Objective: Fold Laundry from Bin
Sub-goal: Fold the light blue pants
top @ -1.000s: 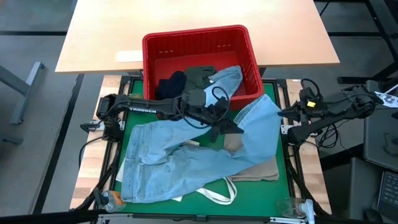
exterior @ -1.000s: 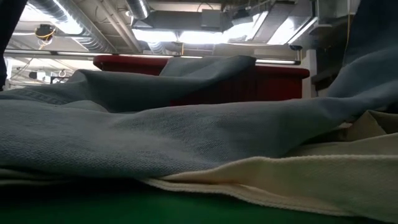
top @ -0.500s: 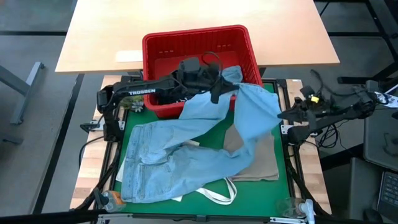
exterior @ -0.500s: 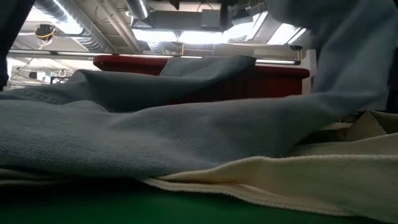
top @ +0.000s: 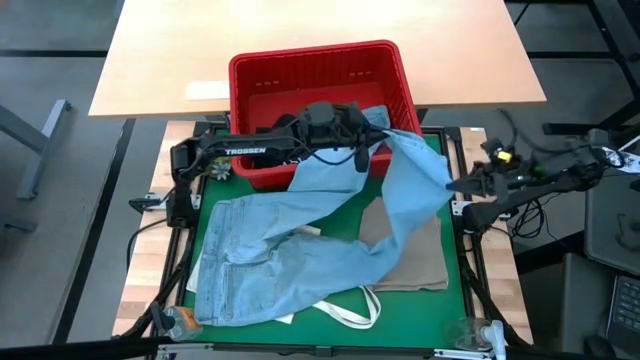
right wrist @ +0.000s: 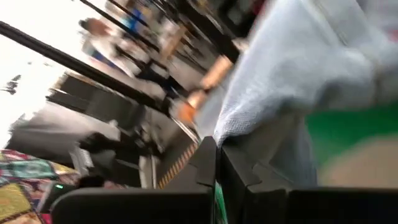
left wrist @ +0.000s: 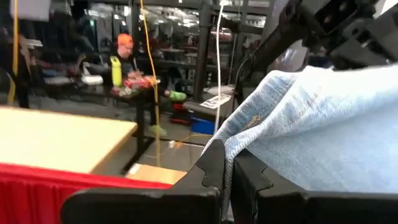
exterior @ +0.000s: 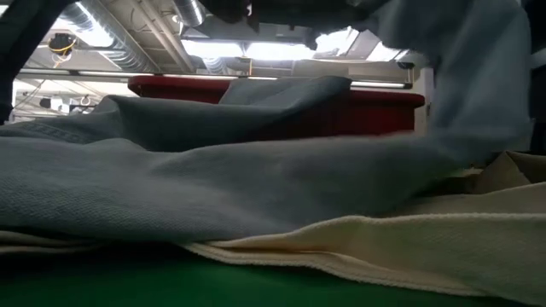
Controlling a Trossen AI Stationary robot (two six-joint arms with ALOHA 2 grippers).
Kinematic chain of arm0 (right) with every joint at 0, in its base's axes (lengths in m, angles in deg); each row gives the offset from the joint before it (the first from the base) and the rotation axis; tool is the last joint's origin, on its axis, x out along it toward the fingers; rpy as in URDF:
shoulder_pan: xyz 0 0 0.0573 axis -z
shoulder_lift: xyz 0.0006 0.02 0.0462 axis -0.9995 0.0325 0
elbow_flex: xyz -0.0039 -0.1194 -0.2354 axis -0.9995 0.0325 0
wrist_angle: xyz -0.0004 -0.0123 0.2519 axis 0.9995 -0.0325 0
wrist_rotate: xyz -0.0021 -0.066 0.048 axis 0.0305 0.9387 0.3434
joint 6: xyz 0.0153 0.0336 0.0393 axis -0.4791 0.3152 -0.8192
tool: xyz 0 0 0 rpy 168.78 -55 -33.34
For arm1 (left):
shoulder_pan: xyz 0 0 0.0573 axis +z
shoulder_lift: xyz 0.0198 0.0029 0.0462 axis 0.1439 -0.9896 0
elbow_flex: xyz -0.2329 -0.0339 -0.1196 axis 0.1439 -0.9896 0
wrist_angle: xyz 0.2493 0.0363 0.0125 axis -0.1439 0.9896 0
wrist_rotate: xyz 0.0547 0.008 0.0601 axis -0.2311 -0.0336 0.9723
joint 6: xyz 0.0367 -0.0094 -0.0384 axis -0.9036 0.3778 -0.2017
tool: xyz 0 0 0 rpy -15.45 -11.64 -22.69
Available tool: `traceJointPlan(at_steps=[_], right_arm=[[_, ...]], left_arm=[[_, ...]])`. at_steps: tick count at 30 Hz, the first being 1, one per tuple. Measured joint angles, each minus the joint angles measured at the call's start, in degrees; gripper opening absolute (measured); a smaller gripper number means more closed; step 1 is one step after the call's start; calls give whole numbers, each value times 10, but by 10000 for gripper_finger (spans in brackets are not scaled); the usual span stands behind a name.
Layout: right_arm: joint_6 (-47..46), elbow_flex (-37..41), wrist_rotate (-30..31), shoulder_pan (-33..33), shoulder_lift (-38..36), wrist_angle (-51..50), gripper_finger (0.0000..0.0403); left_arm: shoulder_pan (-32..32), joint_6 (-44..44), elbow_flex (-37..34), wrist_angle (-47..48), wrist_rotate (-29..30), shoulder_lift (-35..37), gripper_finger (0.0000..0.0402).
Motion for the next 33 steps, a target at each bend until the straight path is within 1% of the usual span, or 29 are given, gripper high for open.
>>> traceJointPlan(at_steps=[3,5,7,9,12,15,17,22,26,29,32,33], right_arm=[[-33,0,-24,0,0,-81,5],[-59,0,-28,0,2,-134,5],[-81,0,-22,0,6,-185,5],[-108,0,-1,0,8,-223,5],[-137,0,24,0,16,-256,5],[-151,0,35,0,22,-262,5],[-162,0,62,0,26,-264,5],[-166,0,146,0,33,-267,5],[-182,0,184,0,41,-283,5],[-210,0,199,0,48,-313,5],[-250,0,199,0,57,-354,5],[-256,3,199,0,59,-351,5]], left_arm=[[-3,-30,0,10,5,-7,6],[-7,-51,0,10,8,-14,6],[-9,-64,-1,22,9,-19,7],[-10,-82,0,14,21,-28,7],[-11,-99,0,20,42,-35,7],[-10,-109,0,18,66,-42,8],[-8,-108,0,14,84,-47,8],[3,-66,0,26,91,-47,21],[13,1,0,30,76,-47,51],[24,41,0,35,54,-47,82],[30,30,0,52,52,-45,102],[33,22,0,59,51,-42,105]])
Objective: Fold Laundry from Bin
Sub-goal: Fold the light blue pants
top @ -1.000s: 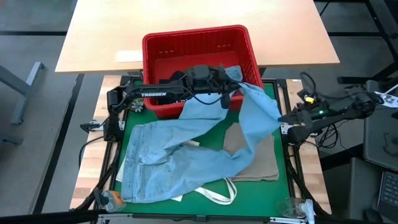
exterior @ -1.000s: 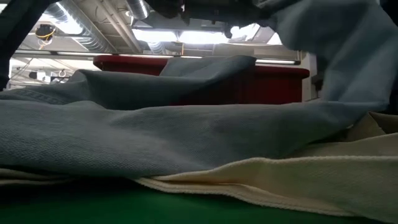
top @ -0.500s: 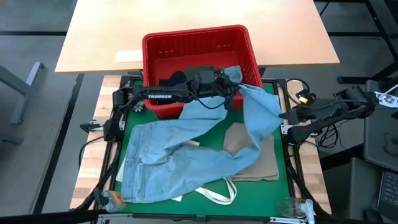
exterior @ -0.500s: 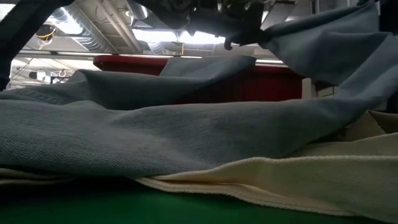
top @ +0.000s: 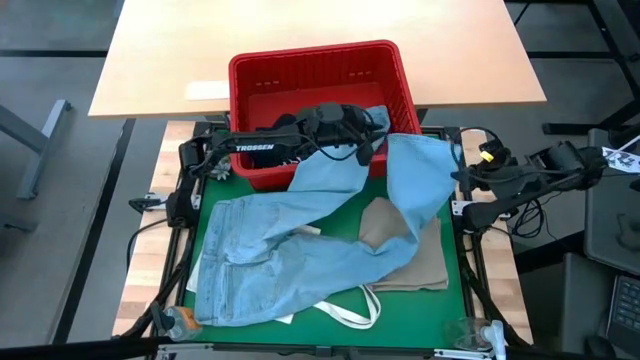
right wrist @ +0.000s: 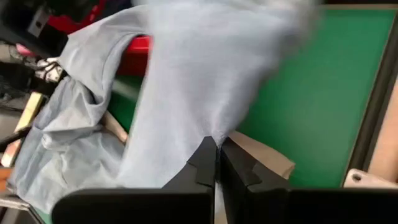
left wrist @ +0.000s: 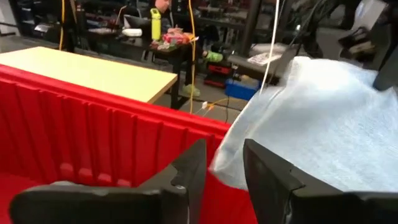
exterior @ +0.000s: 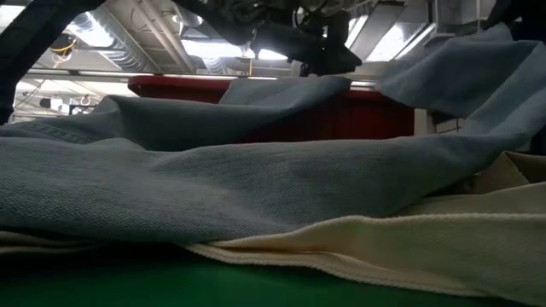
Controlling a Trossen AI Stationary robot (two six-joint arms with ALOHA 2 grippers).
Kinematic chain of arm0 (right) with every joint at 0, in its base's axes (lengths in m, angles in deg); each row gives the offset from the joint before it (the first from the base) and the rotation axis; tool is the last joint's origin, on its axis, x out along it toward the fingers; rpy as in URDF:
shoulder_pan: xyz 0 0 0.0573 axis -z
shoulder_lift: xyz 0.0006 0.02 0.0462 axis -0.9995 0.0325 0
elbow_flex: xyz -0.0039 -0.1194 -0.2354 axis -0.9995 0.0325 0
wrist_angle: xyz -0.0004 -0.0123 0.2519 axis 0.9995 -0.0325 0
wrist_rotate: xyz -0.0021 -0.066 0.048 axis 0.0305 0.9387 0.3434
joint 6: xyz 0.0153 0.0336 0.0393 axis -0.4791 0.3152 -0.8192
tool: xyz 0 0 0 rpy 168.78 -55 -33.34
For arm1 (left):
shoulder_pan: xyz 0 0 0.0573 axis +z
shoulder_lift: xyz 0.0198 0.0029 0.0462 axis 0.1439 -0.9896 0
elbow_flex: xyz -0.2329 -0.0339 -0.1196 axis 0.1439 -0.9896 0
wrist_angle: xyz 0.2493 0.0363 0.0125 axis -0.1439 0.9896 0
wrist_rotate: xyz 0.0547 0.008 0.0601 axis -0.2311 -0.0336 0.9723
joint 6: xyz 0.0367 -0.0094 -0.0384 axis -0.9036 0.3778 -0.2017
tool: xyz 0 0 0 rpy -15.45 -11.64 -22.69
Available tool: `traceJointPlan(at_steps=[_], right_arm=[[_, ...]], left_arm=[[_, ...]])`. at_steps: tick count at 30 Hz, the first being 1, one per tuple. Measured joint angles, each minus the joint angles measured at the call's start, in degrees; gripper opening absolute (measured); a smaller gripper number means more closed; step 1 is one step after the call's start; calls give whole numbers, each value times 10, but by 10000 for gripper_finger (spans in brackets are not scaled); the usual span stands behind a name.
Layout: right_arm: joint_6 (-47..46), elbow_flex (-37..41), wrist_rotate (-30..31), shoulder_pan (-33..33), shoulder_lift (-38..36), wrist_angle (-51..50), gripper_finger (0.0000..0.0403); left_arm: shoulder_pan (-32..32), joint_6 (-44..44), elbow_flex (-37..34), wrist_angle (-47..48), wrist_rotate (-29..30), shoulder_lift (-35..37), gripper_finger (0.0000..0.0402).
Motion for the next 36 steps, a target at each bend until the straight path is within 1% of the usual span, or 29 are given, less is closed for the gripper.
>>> traceJointPlan(at_steps=[2,6,9,12,14,17,21,24,28,30,32,34,36], right_arm=[[-4,3,-1,0,-1,1,5],[-5,3,-7,0,5,1,5],[-4,3,-7,0,9,1,5],[4,3,-21,0,8,1,5],[18,3,-32,0,8,1,5],[37,3,-47,0,8,1,5],[61,3,-57,0,8,1,5],[66,3,-57,0,8,1,5],[69,3,-62,0,8,1,5],[75,3,-70,0,8,1,5],[76,3,-71,0,8,1,5],[78,3,-71,0,8,1,5],[82,3,-71,0,8,1,5]], left_arm=[[6,-1,0,16,-5,13,107],[19,3,0,77,-31,49,107],[24,5,0,148,-50,77,108],[16,6,0,248,-88,110,108],[0,6,1,324,-117,127,108],[-42,7,1,436,-144,141,108],[-116,6,1,529,-163,145,108],[-181,18,-9,543,-149,137,108],[-251,50,-43,528,-90,128,108],[-275,79,-67,519,-59,125,108],[-295,110,-92,495,-43,122,108],[-310,136,-123,488,-39,118,108],[-322,162,-151,457,-40,114,108]])
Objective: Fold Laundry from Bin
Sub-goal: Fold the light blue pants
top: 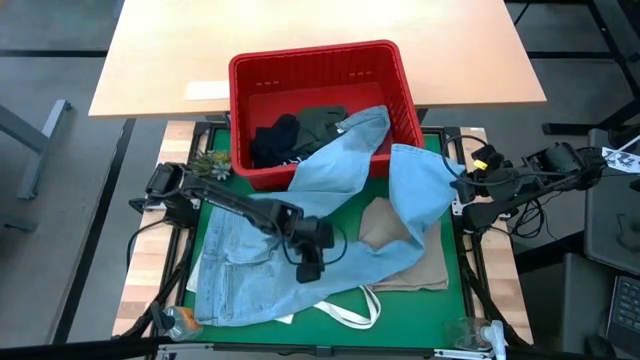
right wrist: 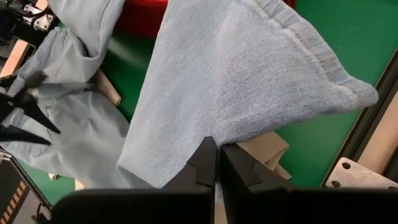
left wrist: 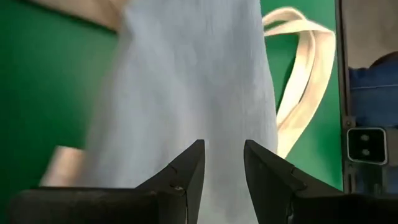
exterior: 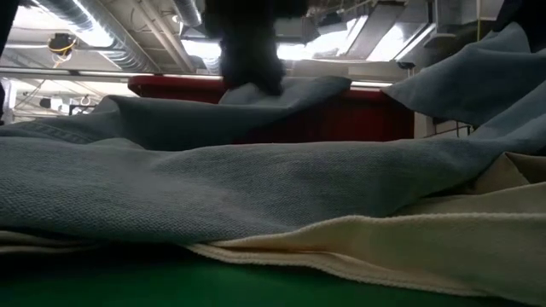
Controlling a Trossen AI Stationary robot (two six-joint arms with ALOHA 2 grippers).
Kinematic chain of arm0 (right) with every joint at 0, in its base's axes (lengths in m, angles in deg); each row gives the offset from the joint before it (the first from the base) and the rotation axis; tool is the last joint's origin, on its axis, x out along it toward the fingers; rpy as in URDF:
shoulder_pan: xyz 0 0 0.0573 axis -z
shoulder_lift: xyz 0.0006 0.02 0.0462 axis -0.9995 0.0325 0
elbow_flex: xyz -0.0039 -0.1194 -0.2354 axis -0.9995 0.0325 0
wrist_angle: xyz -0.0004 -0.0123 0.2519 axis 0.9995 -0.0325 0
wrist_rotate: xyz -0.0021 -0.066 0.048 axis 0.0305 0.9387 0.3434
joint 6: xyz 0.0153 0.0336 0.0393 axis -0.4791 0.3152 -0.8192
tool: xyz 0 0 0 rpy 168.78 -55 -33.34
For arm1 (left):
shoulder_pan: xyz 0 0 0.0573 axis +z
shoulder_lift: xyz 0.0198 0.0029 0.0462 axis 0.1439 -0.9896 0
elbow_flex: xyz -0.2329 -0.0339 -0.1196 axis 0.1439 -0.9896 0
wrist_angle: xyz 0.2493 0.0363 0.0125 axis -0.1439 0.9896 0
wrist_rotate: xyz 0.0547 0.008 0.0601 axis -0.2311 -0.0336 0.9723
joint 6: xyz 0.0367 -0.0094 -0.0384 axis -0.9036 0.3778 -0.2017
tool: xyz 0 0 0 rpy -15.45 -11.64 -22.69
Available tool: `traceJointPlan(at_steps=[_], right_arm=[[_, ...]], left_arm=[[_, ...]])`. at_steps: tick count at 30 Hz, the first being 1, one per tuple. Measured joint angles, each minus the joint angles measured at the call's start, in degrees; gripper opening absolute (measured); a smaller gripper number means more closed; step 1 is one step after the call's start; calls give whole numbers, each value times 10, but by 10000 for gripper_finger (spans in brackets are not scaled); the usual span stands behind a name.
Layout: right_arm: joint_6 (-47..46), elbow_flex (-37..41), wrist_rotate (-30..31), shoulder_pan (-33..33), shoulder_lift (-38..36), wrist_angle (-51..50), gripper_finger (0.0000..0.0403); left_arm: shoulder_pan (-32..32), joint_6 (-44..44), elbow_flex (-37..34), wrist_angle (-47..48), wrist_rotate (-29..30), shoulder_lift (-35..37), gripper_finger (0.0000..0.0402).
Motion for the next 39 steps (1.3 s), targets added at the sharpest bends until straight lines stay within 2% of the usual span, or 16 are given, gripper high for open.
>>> traceJointPlan(at_steps=[5,10,14,18,26,32,39], right_arm=[[51,0,-1,0,0,0,5],[69,0,-17,0,0,0,5],[70,0,-34,0,0,0,5],[66,0,-66,0,3,0,5],[54,0,-102,0,22,0,5],[57,0,-103,0,42,0,5],[115,0,-87,0,64,0,5]], left_arm=[[-19,50,-65,-52,13,0,108],[-30,59,-124,-84,16,1,108],[-34,111,-169,-83,53,1,108],[-32,181,-200,-64,61,1,108],[-32,276,-210,53,92,5,94],[-33,275,-210,60,92,6,82],[-33,273,-211,56,91,5,80]])
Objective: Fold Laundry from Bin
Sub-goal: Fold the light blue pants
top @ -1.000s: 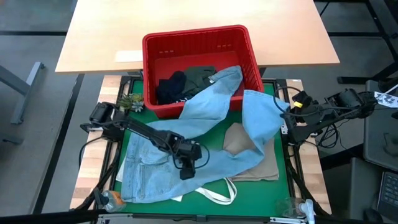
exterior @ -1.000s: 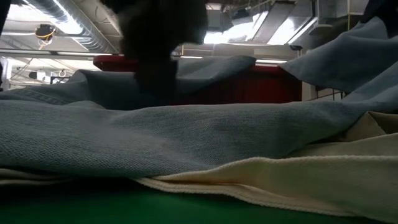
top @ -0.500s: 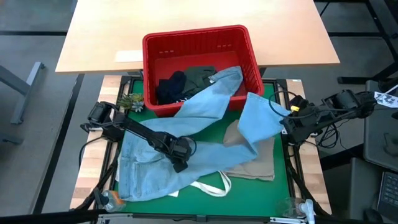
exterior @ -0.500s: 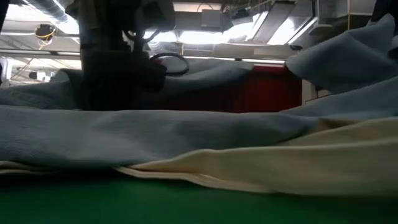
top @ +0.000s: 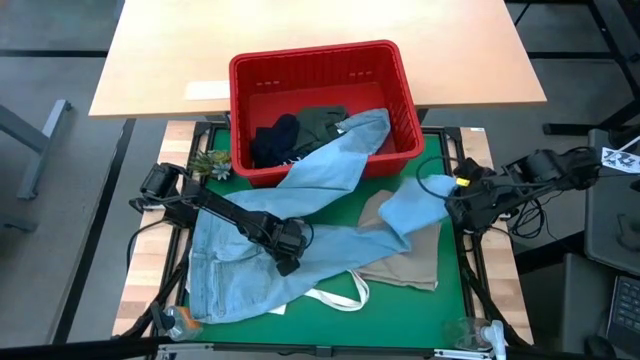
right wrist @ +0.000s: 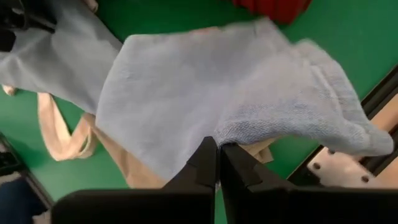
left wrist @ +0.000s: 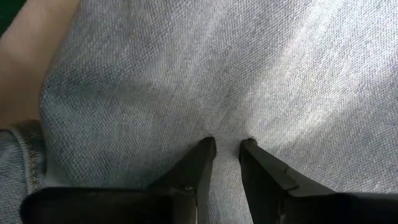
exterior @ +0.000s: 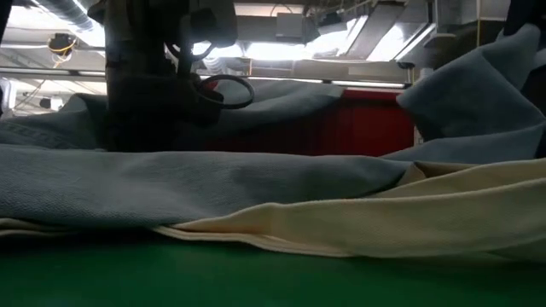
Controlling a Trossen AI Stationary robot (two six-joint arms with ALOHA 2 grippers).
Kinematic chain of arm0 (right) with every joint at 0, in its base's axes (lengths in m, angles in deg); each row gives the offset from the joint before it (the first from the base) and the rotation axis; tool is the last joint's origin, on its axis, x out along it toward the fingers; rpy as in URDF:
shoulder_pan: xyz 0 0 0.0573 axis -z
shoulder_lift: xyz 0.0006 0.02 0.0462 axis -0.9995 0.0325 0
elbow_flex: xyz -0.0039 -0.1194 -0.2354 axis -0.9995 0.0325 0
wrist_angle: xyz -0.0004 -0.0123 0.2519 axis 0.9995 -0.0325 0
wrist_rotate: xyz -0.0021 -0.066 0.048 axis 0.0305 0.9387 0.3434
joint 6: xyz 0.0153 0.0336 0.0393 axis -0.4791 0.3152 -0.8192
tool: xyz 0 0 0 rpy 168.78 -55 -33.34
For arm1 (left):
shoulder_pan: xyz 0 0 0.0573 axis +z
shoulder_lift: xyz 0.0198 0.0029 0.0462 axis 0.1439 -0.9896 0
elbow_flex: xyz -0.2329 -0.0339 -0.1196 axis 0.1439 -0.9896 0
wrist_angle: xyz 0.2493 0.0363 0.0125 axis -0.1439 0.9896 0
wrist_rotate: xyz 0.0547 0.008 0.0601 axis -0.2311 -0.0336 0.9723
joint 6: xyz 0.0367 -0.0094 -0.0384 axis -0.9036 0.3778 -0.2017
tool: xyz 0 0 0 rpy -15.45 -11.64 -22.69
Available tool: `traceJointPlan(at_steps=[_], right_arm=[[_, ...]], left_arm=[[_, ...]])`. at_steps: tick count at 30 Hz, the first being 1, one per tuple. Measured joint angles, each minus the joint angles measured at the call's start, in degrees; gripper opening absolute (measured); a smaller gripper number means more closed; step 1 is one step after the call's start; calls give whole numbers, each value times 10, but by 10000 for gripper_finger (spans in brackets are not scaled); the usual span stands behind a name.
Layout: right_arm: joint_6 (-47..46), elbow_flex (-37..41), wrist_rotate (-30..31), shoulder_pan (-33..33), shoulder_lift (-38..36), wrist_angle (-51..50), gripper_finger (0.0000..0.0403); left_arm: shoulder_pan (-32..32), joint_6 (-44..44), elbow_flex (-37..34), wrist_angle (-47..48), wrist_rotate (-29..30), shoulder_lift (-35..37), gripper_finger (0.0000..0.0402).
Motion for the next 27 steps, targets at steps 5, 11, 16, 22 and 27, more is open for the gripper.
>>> traceJointPlan(at_steps=[5,11,16,22,27], right_arm=[[-19,0,64,0,4,25,5],[-16,-27,133,0,-7,48,5],[-21,-66,242,0,-15,-1,5],[-6,-75,289,0,-41,-1,5],[-27,-75,328,0,-60,0,5]], left_arm=[[0,0,0,-1,-1,0,80],[0,-1,-1,-2,-2,-1,80],[0,-1,-1,-2,-3,-1,80],[0,-1,-1,-2,-3,-2,80],[0,-1,-1,-2,-4,-2,80]])
